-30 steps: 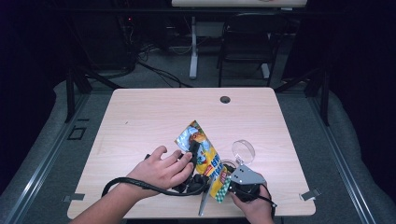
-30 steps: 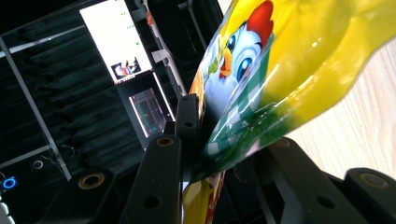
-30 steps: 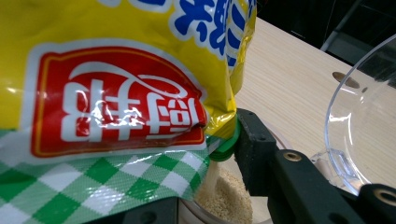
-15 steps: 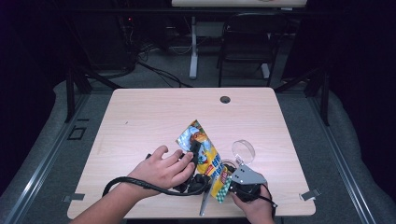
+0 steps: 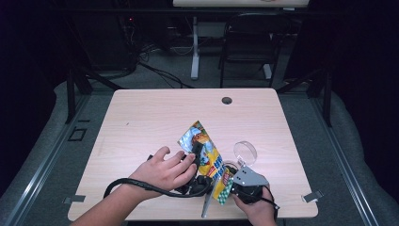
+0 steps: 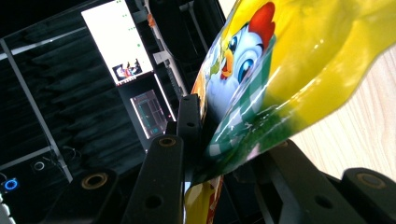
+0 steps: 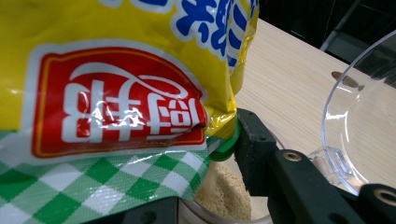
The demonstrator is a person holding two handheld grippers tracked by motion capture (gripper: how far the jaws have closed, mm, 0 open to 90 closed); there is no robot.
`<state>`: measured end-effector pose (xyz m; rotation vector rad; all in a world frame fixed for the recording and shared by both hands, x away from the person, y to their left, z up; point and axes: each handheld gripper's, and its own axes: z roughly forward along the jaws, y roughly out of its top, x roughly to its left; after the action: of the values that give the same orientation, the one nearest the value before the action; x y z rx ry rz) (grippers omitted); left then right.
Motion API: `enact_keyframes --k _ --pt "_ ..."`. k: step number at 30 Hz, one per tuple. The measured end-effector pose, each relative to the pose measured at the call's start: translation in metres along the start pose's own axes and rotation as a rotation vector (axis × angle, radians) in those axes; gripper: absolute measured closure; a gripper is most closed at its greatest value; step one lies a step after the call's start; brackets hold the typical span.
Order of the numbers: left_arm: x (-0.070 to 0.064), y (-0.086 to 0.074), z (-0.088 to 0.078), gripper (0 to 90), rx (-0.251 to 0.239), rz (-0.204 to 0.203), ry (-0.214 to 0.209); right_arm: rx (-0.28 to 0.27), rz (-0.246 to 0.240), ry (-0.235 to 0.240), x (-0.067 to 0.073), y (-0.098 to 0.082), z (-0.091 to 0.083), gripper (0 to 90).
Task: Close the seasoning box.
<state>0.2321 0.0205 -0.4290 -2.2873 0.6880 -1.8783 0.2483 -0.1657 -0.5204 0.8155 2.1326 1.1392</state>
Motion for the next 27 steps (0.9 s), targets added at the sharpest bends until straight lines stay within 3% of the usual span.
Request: enact_keyframes --k 27 --pt "0.0011 0.0005 -0.0003 77.1 -0.001 0.0 0.007 -0.002 -0.002 0.001 0.0002 0.0002 0.0003 70.8"
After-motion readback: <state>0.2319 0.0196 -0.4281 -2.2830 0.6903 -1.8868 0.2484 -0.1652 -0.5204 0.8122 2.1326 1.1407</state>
